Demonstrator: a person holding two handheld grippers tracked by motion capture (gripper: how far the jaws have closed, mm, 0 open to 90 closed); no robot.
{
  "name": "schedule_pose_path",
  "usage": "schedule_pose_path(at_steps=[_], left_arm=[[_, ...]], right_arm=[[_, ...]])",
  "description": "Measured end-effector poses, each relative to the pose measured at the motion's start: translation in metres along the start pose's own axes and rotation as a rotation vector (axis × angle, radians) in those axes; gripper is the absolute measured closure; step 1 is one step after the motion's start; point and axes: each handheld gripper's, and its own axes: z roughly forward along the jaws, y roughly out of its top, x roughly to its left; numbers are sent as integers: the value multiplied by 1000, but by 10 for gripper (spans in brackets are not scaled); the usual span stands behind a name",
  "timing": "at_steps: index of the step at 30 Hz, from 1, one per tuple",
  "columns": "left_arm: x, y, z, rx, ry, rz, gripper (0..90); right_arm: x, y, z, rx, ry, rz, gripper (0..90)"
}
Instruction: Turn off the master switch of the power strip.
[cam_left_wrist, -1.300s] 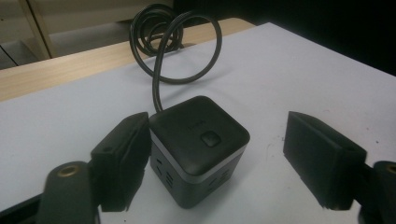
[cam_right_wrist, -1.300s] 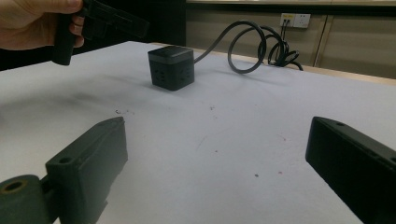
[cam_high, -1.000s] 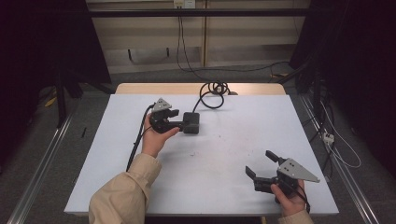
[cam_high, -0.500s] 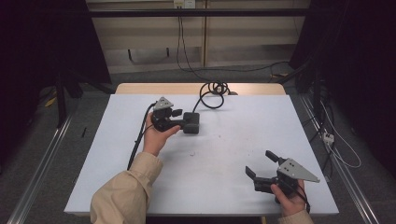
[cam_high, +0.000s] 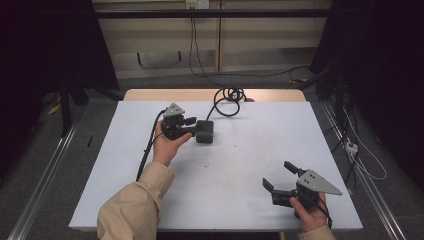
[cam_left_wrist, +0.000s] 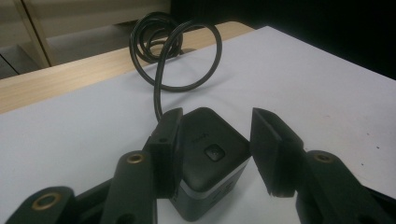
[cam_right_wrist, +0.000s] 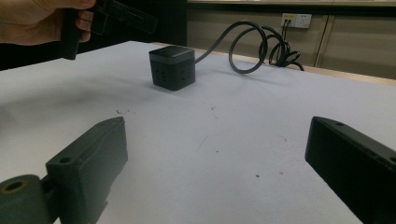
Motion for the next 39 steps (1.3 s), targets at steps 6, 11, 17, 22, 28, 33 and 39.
schedule_pose_path(at_steps=[6, 11, 17, 22, 28, 33, 39], left_arm=[[1, -1, 1, 2, 4, 3, 639], [3, -1, 1, 7, 20, -8, 683], [2, -1, 2, 0, 9, -4, 702], [3, -1, 2, -12, 4, -6, 702], [2, 1, 3, 7, 9, -26, 707], [2, 3, 6, 26, 16, -35, 732], [2, 3, 8, 19, 21, -35, 770]], right_arm=[[0, 0, 0, -1, 2, 0, 55], [0, 0, 0, 0, 2, 0, 55], [1, 0, 0, 0, 3, 0, 55], [1, 0, 0, 1, 2, -2, 56], [1, 0, 1, 1, 3, -1, 56], [1, 0, 1, 2, 4, 1, 57], [1, 0, 1, -1, 3, 5, 57]])
